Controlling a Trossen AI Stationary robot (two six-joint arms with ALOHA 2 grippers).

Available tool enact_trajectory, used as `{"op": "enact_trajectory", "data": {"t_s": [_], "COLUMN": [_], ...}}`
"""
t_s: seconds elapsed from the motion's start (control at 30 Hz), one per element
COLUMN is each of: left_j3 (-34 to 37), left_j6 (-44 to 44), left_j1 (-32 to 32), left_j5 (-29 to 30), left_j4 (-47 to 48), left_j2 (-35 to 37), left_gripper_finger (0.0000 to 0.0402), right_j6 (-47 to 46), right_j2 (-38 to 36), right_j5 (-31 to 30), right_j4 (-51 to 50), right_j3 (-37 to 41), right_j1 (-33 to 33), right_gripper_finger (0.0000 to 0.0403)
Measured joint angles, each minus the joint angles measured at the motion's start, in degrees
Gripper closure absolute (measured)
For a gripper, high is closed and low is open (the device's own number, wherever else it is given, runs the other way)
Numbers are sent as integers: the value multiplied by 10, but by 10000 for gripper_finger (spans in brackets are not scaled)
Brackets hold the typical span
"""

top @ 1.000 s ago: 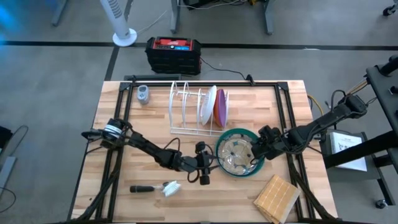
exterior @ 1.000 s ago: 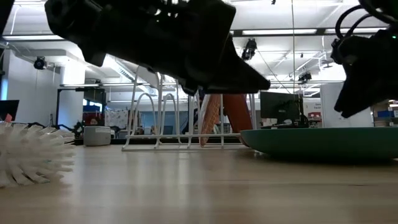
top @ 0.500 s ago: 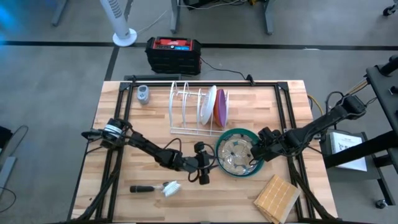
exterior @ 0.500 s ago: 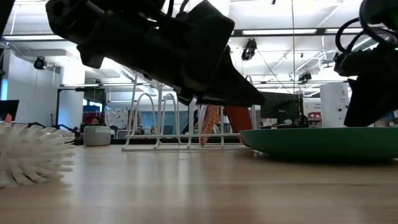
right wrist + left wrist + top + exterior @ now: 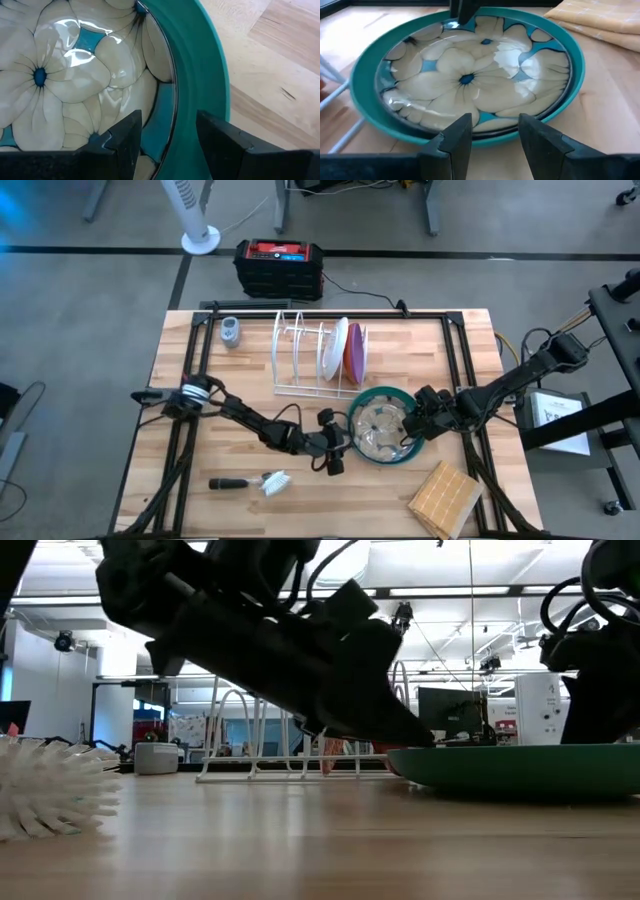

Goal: Sort dishes
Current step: Put the blue patterned plate into the dish rack

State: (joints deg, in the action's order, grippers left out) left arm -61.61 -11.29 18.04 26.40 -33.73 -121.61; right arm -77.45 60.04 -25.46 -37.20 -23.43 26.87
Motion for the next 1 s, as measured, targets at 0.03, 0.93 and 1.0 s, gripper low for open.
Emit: {"op": "enact_trajectory", "data": {"t_s": [0.03, 0.93, 1.0], "left_j3": [-6, -25, -25], "left_j6": [0, -17, -17], "left_j1": [-1, -18, -19], "left_j5": [-4, -38, -37], "left_j4": [-2, 4, 5], "left_j2": [-6, -23, -23], "left_gripper_finger": [248, 248, 248], "right_j6": [0, 23, 27], "right_j2": [0, -4, -4], "right_j5": [-1, -14, -24], "right_j4": [2, 244, 245], "right_j3": [1, 108, 109], "right_j1": [0, 0, 0], "right_gripper_finger": [222, 272, 292]}}
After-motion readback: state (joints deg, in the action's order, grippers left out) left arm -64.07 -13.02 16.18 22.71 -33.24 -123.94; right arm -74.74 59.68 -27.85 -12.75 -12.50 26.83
